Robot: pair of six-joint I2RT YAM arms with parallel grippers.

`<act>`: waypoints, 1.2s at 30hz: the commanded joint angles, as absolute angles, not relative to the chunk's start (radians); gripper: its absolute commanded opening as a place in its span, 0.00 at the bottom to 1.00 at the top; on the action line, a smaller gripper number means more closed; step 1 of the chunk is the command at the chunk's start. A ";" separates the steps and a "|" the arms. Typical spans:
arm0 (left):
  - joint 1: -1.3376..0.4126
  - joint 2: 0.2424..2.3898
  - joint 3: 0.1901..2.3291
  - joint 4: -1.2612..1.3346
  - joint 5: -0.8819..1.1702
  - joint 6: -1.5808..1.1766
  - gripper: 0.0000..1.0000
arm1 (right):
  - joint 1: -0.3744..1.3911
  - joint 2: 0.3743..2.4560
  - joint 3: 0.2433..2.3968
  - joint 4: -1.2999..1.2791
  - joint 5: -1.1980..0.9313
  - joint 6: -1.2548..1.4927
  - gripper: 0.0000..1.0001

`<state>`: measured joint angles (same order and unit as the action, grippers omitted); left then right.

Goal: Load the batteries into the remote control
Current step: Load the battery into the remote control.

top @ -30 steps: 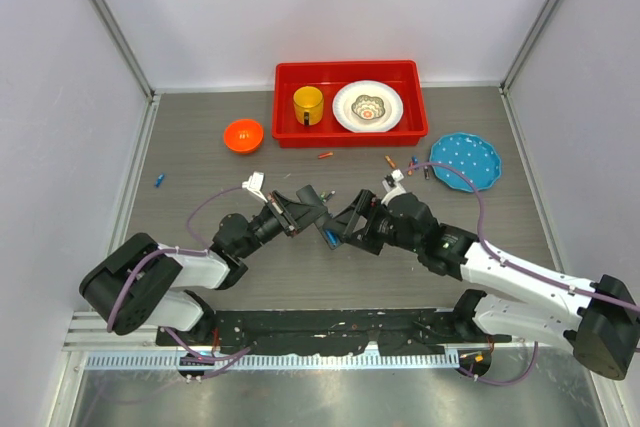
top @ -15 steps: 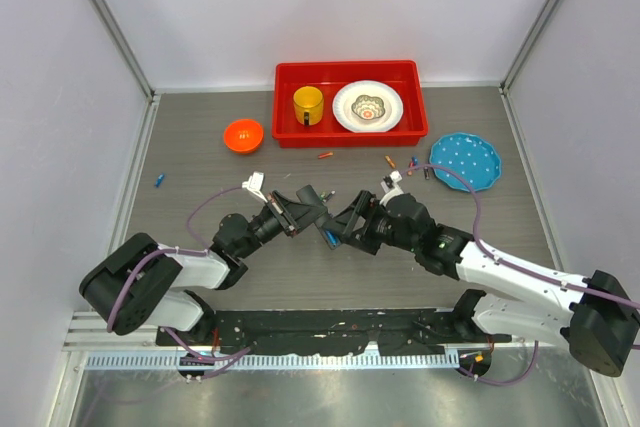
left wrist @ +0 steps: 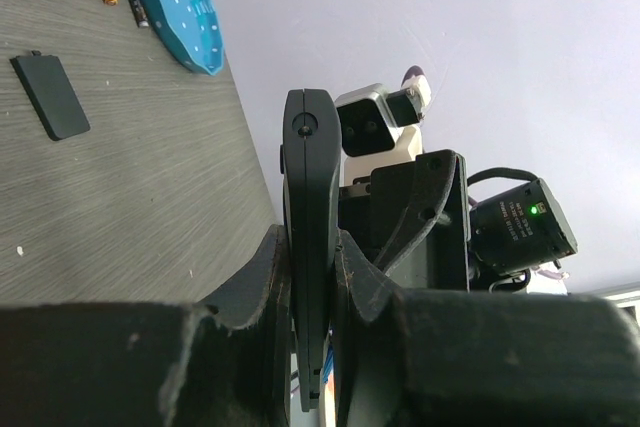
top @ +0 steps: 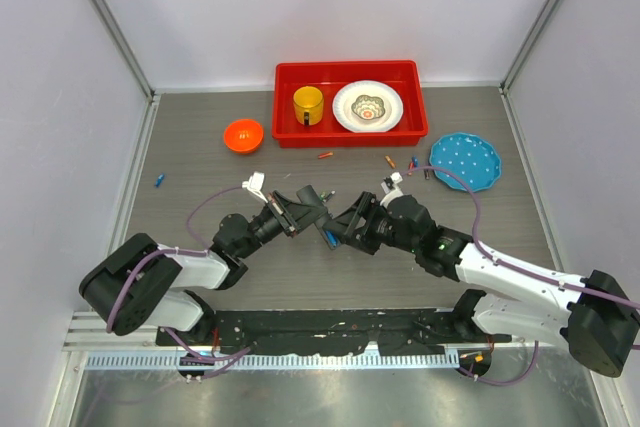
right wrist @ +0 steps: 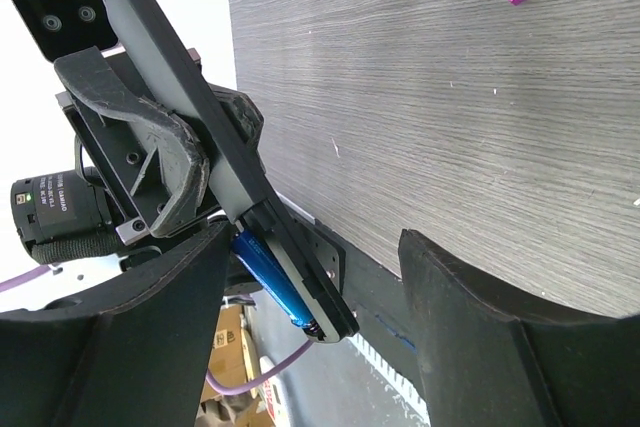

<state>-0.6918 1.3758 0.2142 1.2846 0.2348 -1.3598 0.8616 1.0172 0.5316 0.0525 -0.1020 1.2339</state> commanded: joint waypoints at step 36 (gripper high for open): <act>-0.692 1.312 0.226 1.496 0.144 -1.330 0.00 | 0.859 1.023 0.497 0.113 -0.152 1.226 0.49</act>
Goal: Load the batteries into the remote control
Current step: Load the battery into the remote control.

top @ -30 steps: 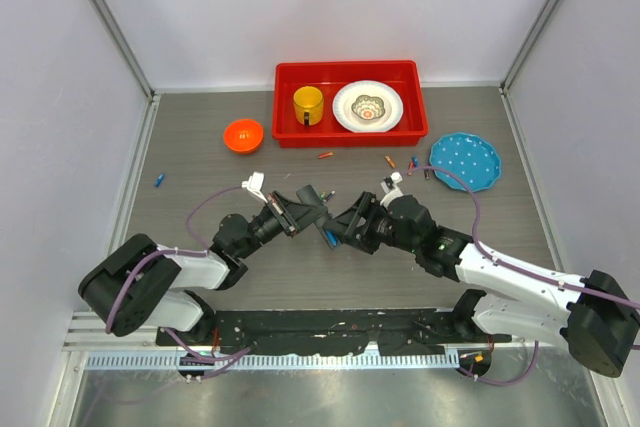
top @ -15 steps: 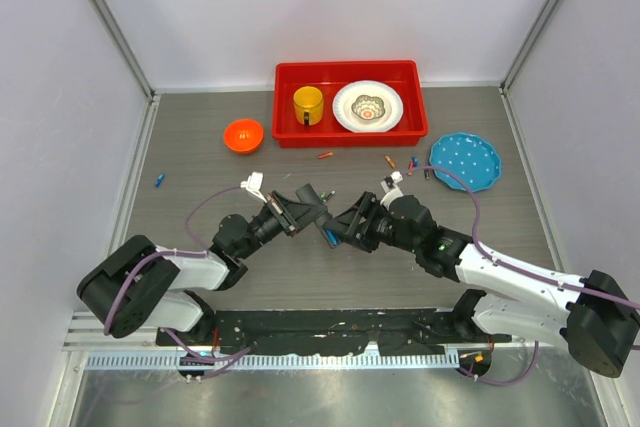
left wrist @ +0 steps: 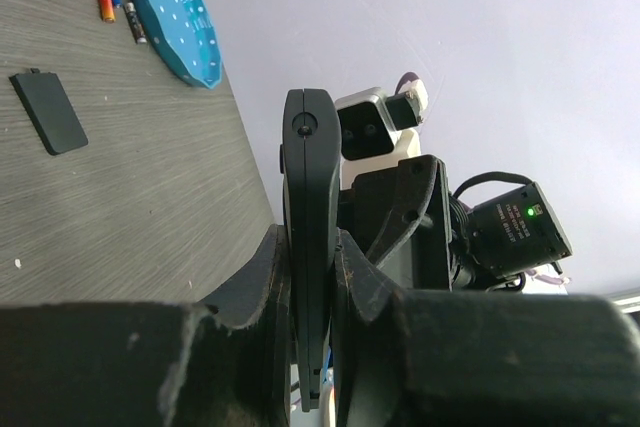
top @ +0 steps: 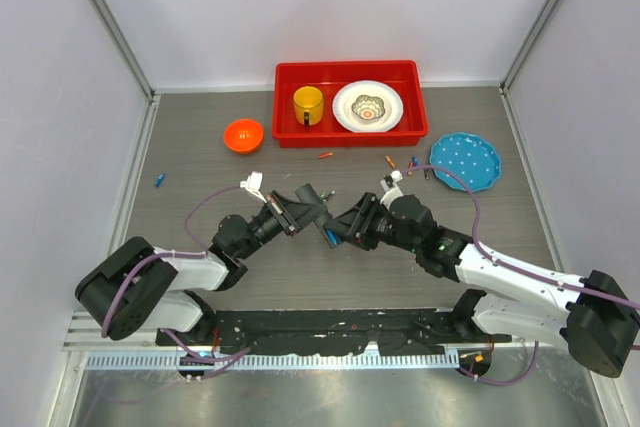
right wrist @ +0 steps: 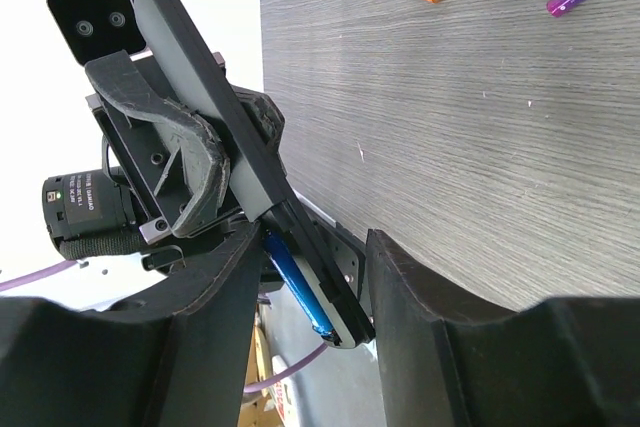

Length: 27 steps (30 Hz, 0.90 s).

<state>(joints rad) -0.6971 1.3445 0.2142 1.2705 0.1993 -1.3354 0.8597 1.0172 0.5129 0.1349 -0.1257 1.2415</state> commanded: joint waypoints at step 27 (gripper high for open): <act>-0.693 1.328 0.241 1.488 0.158 -1.333 0.00 | 0.908 1.129 0.575 0.104 -0.224 1.137 0.31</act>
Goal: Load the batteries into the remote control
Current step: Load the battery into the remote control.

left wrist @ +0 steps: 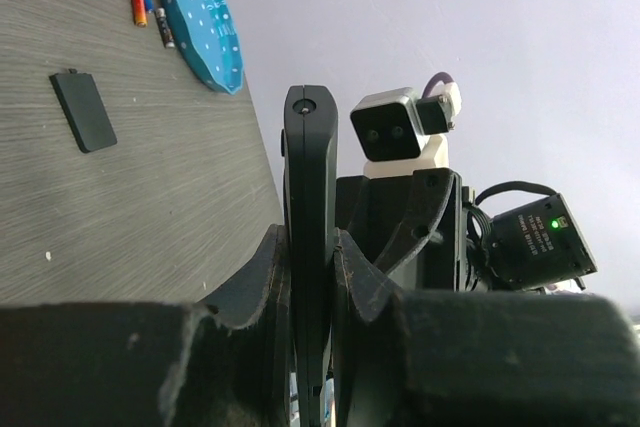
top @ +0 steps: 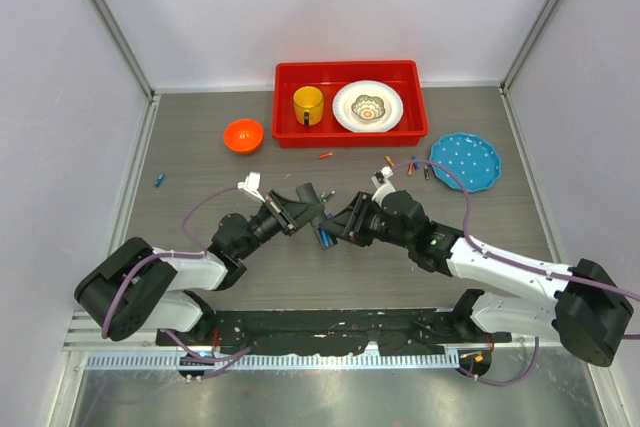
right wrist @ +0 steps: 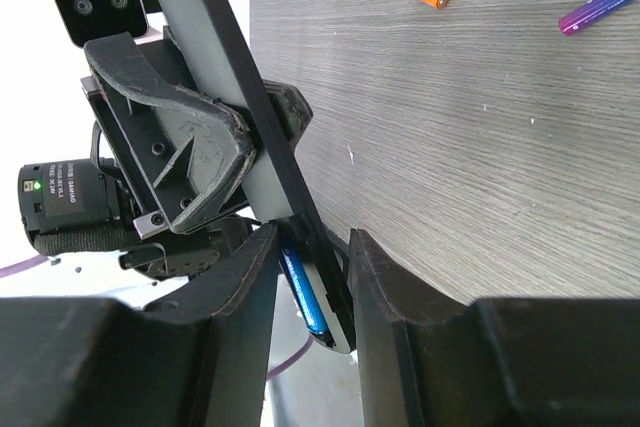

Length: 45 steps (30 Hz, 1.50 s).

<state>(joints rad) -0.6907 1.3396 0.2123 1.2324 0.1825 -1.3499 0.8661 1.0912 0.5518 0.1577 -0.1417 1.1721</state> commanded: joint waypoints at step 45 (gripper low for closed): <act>-0.693 1.250 0.190 1.373 0.138 -1.279 0.00 | 0.877 0.991 0.667 0.041 -0.190 1.035 0.68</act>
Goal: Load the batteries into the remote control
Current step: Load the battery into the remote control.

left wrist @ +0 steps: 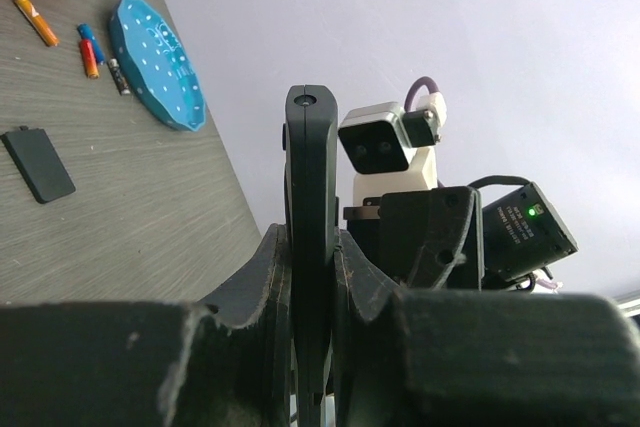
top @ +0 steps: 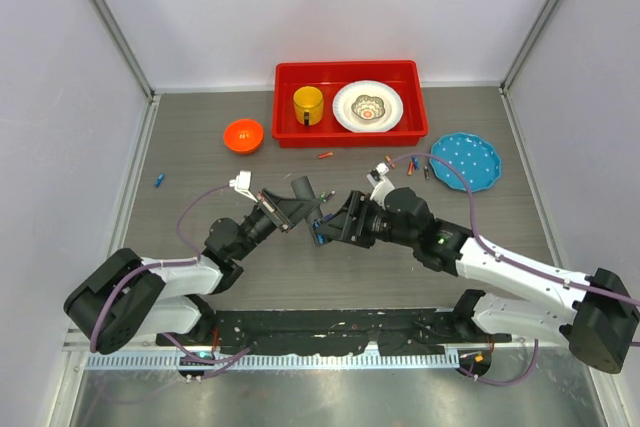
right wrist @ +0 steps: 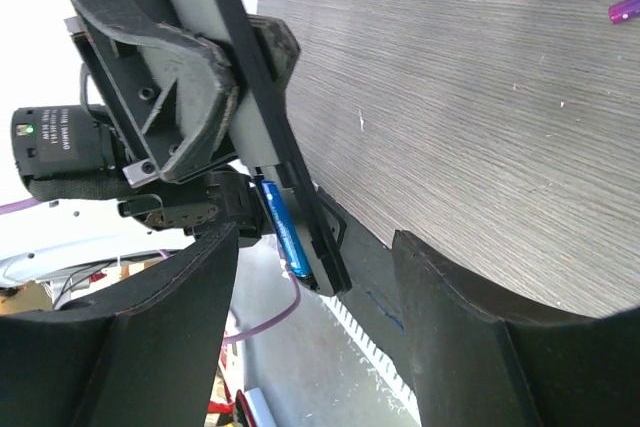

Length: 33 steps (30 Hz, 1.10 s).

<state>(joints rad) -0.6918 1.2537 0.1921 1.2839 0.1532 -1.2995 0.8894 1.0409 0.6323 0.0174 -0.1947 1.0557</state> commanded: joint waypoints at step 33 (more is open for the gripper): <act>-0.693 1.239 0.210 1.331 0.158 -1.330 0.00 | 0.857 1.011 0.617 0.095 -0.192 1.014 0.49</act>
